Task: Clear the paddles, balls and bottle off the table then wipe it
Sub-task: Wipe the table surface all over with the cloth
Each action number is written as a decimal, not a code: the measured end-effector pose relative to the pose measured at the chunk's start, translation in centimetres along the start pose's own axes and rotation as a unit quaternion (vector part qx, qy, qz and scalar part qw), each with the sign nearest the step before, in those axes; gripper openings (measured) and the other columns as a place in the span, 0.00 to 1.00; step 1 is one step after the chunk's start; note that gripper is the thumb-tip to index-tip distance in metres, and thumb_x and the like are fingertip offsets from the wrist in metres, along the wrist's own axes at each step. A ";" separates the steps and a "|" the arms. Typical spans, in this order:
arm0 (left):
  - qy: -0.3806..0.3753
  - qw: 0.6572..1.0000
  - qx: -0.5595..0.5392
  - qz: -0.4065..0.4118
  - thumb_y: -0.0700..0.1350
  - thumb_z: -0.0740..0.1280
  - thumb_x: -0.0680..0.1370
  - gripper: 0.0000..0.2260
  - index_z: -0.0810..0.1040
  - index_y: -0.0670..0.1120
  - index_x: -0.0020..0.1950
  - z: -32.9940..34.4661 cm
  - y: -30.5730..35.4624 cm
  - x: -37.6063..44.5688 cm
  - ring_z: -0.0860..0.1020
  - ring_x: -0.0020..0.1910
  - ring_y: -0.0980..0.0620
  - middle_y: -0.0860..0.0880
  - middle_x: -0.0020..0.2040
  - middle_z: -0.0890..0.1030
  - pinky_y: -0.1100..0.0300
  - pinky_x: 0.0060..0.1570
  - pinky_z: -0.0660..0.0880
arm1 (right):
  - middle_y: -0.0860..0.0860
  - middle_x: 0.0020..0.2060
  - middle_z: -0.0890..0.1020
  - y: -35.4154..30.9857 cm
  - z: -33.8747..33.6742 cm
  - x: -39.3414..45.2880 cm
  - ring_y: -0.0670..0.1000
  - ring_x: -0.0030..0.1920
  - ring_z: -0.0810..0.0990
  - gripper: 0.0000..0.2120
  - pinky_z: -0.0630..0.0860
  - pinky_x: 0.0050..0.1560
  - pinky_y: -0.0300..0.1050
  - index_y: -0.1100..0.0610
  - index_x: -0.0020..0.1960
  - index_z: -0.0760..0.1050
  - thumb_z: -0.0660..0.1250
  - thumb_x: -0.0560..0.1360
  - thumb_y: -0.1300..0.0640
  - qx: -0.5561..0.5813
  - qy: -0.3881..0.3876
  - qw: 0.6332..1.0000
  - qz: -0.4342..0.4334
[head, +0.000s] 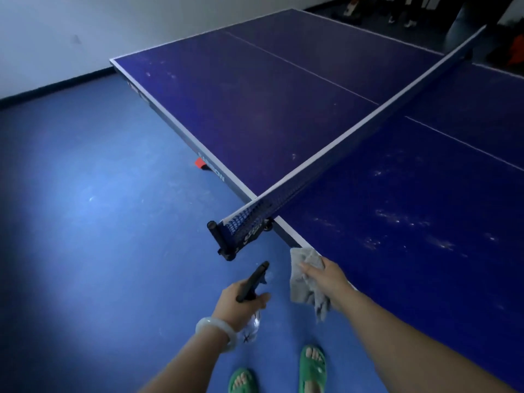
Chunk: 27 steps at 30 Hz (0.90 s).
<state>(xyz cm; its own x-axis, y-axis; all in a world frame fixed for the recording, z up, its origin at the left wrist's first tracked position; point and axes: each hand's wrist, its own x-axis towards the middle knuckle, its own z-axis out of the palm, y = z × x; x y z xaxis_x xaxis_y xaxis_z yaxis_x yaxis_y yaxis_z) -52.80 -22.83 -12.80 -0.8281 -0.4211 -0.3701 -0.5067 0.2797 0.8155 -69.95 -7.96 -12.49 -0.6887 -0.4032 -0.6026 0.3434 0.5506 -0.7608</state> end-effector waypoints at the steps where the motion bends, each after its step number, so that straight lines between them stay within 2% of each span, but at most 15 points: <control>1: 0.007 1.000 -0.002 -0.005 0.47 0.70 0.78 0.21 0.70 0.66 0.66 -0.1 0.1 0.2 0.80 0.38 0.64 0.54 0.40 0.84 0.75 0.40 0.71 | 0.50 0.46 0.84 -0.4 -0.2 0.6 0.49 0.45 0.83 0.08 0.79 0.39 0.40 0.54 0.54 0.78 0.70 0.77 0.52 0.014 -0.018 1.000 0.000; 3: 0.014 1.000 -0.001 -0.026 0.47 0.70 0.78 0.20 0.71 0.66 0.64 -0.2 0.4 0.7 0.80 0.39 0.64 0.55 0.40 0.84 0.75 0.40 0.71 | 0.50 0.45 0.84 -1.0 -0.5 1.7 0.47 0.44 0.83 0.06 0.77 0.34 0.36 0.53 0.52 0.78 0.70 0.77 0.52 0.030 -0.055 0.998 0.010; 4: 0.015 0.999 0.005 -0.034 0.47 0.70 0.78 0.19 0.70 0.66 0.63 -0.2 0.5 1.0 0.80 0.39 0.64 0.56 0.40 0.83 0.75 0.41 0.71 | 0.51 0.46 0.84 -1.3 -0.6 2.3 0.48 0.45 0.84 0.06 0.78 0.35 0.37 0.53 0.53 0.79 0.69 0.77 0.52 0.037 -0.076 0.996 0.017; 9: 0.050 0.997 -0.001 -0.057 0.47 0.71 0.76 0.20 0.71 0.70 0.59 0.5 0.9 2.4 0.80 0.40 0.62 0.55 0.40 0.83 0.75 0.42 0.71 | 0.56 0.47 0.86 -2.5 -1.1 5.6 0.55 0.50 0.84 0.09 0.81 0.54 0.54 0.59 0.54 0.81 0.71 0.76 0.56 0.002 -0.132 0.990 0.052; 11: 0.057 0.996 -0.005 -0.063 0.47 0.71 0.76 0.20 0.72 0.69 0.60 1.0 1.1 2.7 0.80 0.39 0.63 0.58 0.39 0.83 0.75 0.42 0.71 | 0.58 0.47 0.85 -3.0 -1.4 6.6 0.57 0.49 0.84 0.11 0.80 0.56 0.58 0.61 0.53 0.80 0.73 0.74 0.56 0.002 -0.128 0.990 0.064; 13: 0.061 0.996 -0.002 -0.072 0.46 0.71 0.75 0.17 0.74 0.66 0.58 1.5 1.5 3.0 0.79 0.38 0.65 0.60 0.37 0.81 0.74 0.40 0.71 | 0.57 0.45 0.86 -3.6 -1.6 7.5 0.56 0.48 0.85 0.13 0.81 0.54 0.55 0.60 0.51 0.81 0.75 0.72 0.53 0.011 -0.116 0.991 0.063; 15: 0.071 0.994 -0.007 -0.087 0.47 0.72 0.75 0.12 0.76 0.62 0.53 1.9 1.9 3.3 0.78 0.36 0.67 0.58 0.36 0.80 0.73 0.39 0.71 | 0.55 0.42 0.86 -4.0 -1.6 8.1 0.54 0.45 0.85 0.12 0.81 0.45 0.48 0.58 0.49 0.80 0.76 0.72 0.51 0.018 -0.107 0.992 0.060; 17: 0.077 0.994 -0.009 -0.083 0.46 0.71 0.75 0.15 0.74 0.64 0.55 2.2 2.2 3.4 0.77 0.35 0.68 0.60 0.36 0.80 0.72 0.39 0.70 | 0.55 0.41 0.85 -4.4 -1.4 8.5 0.53 0.43 0.84 0.09 0.79 0.39 0.44 0.58 0.48 0.79 0.73 0.74 0.54 0.034 -0.112 0.991 0.066; 20: 0.085 0.993 -0.019 -0.074 0.45 0.71 0.76 0.20 0.71 0.66 0.59 2.2 2.7 3.6 0.75 0.32 0.67 0.66 0.32 0.78 0.73 0.38 0.70 | 0.59 0.41 0.84 -5.0 -1.3 8.9 0.56 0.42 0.83 0.05 0.80 0.41 0.48 0.63 0.50 0.79 0.69 0.76 0.62 0.060 -0.145 0.983 0.099; 22: 0.080 0.994 -0.016 -0.077 0.45 0.71 0.76 0.19 0.71 0.67 0.59 1.8 3.0 3.7 0.74 0.31 0.67 0.66 0.31 0.77 0.73 0.37 0.70 | 0.59 0.37 0.81 -5.3 -1.3 9.1 0.55 0.37 0.81 0.04 0.78 0.40 0.49 0.65 0.49 0.78 0.66 0.75 0.65 0.058 -0.181 0.974 0.126; 24: 0.071 0.993 -0.014 -0.090 0.46 0.71 0.75 0.17 0.72 0.68 0.54 1.2 3.1 3.7 0.76 0.33 0.64 0.62 0.33 0.79 0.70 0.39 0.73 | 0.58 0.35 0.78 -5.6 -1.4 9.1 0.55 0.35 0.77 0.04 0.76 0.41 0.50 0.66 0.48 0.77 0.64 0.76 0.67 0.063 -0.215 0.962 0.154; 27: 0.069 0.990 -0.024 -0.117 0.45 0.72 0.74 0.12 0.76 0.63 0.47 0.6 3.1 3.7 0.80 0.38 0.58 0.53 0.38 0.82 0.56 0.48 0.78 | 0.59 0.38 0.74 -5.8 -1.3 9.0 0.57 0.36 0.74 0.03 0.75 0.42 0.51 0.63 0.49 0.73 0.62 0.76 0.67 0.088 -0.241 0.950 0.176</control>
<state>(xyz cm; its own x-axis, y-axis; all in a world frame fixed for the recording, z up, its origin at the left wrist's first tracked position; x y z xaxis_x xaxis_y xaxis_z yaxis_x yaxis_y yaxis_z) -57.57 -23.01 -11.90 -0.6473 -0.5848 -0.4889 -0.6656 0.1210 0.7365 -79.00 -13.85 -13.18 -0.1536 -0.5270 -0.8358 0.6292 0.6001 -0.4940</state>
